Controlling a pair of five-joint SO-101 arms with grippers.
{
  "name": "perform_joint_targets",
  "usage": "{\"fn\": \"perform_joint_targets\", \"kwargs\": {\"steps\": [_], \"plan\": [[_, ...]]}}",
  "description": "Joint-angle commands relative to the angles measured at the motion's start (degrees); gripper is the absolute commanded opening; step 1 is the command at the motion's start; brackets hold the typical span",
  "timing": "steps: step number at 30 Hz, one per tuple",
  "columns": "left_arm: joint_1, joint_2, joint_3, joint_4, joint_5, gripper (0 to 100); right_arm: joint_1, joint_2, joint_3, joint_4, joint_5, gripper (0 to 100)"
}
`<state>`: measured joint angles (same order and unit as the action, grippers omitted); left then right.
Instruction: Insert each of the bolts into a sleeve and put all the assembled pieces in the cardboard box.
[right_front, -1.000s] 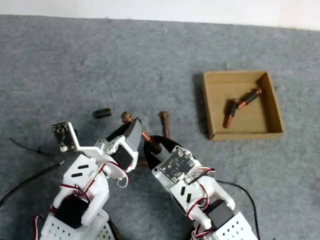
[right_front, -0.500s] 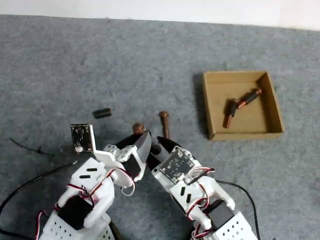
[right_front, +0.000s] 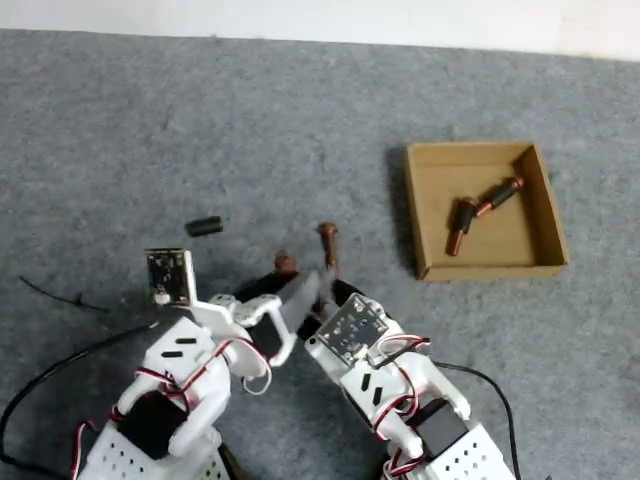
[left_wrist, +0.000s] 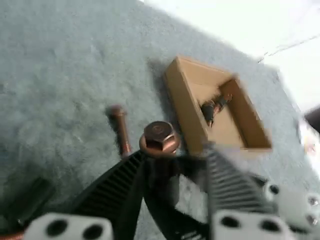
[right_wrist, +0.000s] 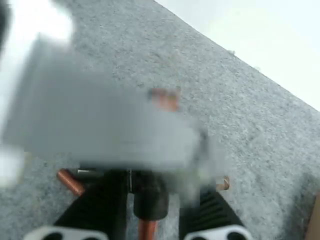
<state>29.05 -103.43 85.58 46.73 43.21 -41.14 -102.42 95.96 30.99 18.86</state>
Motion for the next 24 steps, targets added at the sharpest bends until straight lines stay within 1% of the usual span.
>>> {"fn": "perform_joint_targets", "kwargs": {"steps": [1,5,8,10,12,22,24], "plan": [[0.92,-0.57,-0.66,1.41,1.41,31,0.48,-1.45,6.46,0.04,0.53,0.5],[0.57,-0.66,-1.63,1.32,4.84,31,0.48,-1.45,6.46,0.04,0.53,0.5],[-3.56,-0.66,-2.59,1.14,6.77,31,0.48,-1.45,6.46,0.04,0.53,0.5],[-6.46,-0.66,-2.68,1.14,6.68,31,0.48,-1.45,6.46,0.13,0.53,0.5],[-7.87,-0.66,-2.33,1.14,6.68,31,0.48,-1.45,6.46,0.13,0.53,0.5],[-8.57,-0.66,-2.51,1.23,6.68,31,0.48,-1.45,6.46,0.13,0.53,0.5],[-9.98,-0.75,-2.59,1.14,6.68,31,0.48,-1.45,6.46,0.13,0.53,0.5]]}}
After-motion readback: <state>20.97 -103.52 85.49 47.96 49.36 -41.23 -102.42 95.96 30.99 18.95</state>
